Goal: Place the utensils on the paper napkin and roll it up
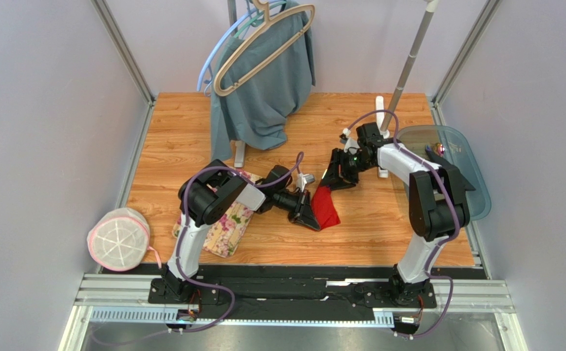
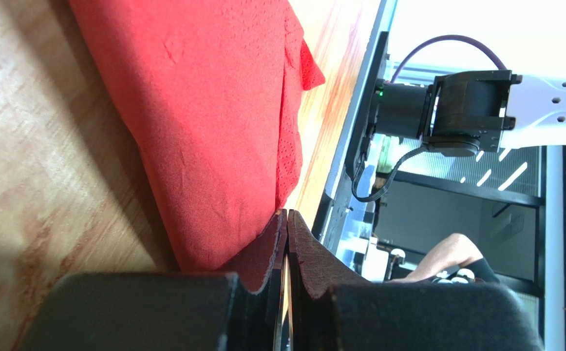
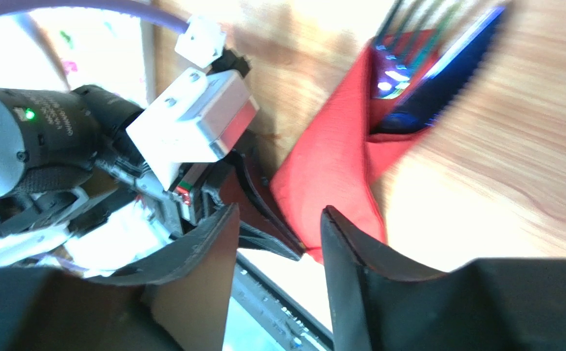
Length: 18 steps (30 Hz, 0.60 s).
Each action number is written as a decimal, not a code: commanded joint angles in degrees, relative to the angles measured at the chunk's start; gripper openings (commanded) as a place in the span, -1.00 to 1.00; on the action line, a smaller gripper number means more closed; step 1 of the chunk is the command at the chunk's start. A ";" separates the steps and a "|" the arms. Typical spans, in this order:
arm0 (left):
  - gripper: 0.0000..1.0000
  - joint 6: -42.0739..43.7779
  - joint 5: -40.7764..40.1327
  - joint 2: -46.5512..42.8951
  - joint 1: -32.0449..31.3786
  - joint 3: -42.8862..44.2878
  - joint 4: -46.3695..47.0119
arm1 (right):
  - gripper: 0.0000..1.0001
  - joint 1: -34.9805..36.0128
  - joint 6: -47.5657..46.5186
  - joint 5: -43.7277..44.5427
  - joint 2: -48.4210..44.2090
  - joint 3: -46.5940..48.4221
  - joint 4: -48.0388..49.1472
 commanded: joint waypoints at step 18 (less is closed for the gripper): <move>-0.79 2.77 -5.51 2.10 -0.21 0.33 -2.03 | 0.15 2.71 1.62 14.71 4.65 -0.90 3.60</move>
